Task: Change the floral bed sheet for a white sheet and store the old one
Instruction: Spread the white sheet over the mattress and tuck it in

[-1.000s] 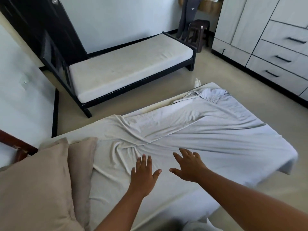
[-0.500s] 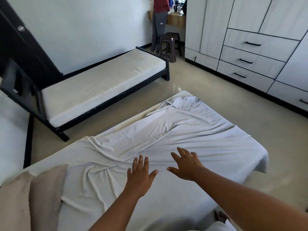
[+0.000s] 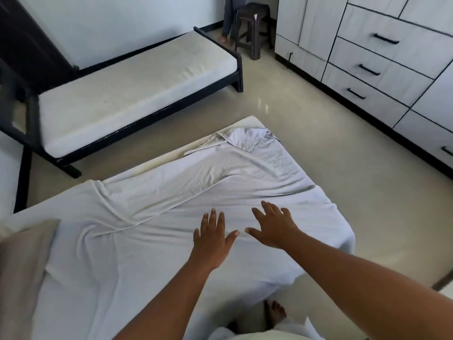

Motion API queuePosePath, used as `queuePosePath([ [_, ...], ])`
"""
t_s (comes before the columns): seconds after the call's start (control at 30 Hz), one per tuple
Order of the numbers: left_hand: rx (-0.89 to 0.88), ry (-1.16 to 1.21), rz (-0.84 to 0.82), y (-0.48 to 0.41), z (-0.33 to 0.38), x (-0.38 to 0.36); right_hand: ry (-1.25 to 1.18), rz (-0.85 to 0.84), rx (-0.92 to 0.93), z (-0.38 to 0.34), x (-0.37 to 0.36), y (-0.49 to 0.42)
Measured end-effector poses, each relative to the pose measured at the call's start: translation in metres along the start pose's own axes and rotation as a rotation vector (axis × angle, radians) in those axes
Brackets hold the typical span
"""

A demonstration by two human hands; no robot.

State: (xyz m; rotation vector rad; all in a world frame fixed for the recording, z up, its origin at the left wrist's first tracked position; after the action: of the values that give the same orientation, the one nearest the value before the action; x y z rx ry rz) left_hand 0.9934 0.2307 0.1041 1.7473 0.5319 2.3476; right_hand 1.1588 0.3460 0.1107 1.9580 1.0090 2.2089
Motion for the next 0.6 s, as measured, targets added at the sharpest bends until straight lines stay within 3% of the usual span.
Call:
queuePosePath([
  [0.6,0.019,0.115,-0.034,-0.065,0.033,-0.002,-0.005,-0.037,-0.023,0.06,0.03,-0.028],
])
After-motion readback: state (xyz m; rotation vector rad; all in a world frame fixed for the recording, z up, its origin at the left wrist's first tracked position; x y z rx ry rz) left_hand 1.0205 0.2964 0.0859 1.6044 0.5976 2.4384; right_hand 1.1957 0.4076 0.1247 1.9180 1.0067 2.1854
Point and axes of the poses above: each hand's wrist, its own y-axis away from the middle knuckle, its own x-axis out of the back of the hand, z = x × y, the point moved 2 cm from there along -y, towards the middle knuckle, and after that the axes turned 14 degrees about -x, right-handed, at the moved point
